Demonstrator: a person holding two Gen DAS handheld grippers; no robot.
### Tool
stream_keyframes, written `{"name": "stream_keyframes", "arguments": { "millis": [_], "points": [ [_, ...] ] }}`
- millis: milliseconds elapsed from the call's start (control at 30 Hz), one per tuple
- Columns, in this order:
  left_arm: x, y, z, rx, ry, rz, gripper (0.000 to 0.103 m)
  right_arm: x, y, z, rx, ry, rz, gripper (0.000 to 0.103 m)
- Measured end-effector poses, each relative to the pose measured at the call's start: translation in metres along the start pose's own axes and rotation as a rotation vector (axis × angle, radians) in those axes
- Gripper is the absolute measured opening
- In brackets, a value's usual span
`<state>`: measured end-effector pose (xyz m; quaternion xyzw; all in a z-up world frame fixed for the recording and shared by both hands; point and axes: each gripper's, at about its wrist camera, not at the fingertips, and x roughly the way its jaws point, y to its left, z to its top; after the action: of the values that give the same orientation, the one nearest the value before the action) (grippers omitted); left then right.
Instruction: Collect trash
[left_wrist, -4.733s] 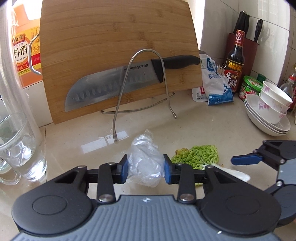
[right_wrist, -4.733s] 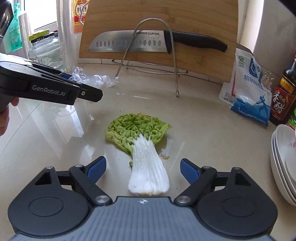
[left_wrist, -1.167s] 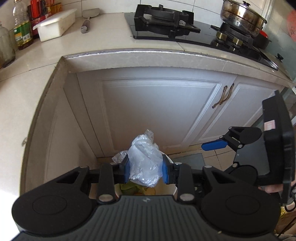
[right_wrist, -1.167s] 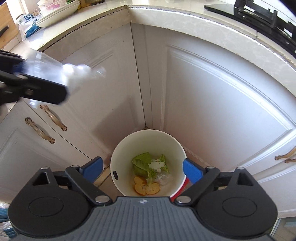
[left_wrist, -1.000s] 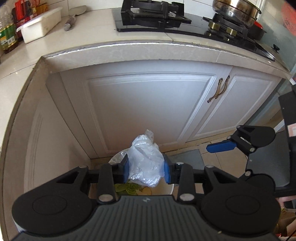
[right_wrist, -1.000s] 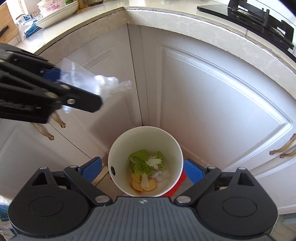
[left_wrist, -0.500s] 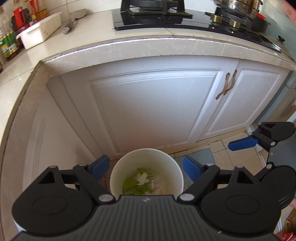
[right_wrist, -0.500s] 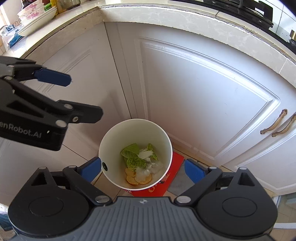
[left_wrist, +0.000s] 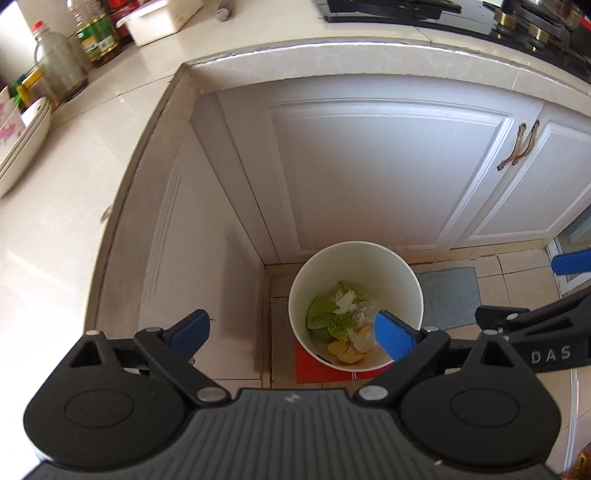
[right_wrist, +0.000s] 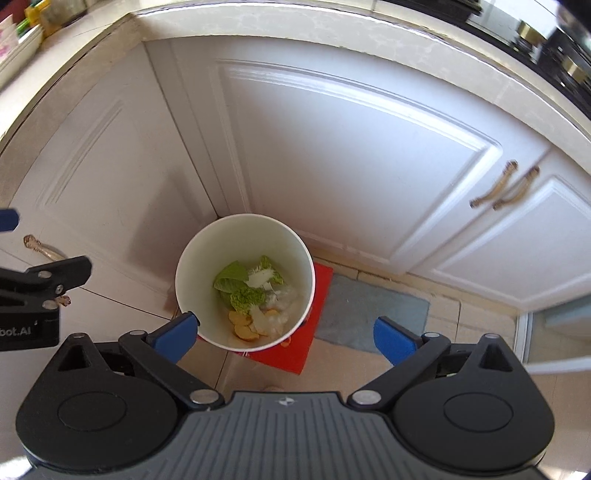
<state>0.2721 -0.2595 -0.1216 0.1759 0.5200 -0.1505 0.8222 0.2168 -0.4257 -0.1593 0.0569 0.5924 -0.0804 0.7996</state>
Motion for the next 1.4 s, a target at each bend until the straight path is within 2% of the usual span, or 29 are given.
{"name": "stream_keyframes", "arguments": {
  "millis": [267,1400],
  "points": [
    [-0.017,0.011,-0.011,-0.051,0.054,-0.052,0.097,-0.021,0.005,-0.009,0.114,0.005,-0.031,0.103],
    [-0.030,0.015,-0.014,-0.061,0.035,-0.070,0.097,-0.042,0.019,-0.011,0.123,-0.033,-0.056,0.103]
  ]
}}
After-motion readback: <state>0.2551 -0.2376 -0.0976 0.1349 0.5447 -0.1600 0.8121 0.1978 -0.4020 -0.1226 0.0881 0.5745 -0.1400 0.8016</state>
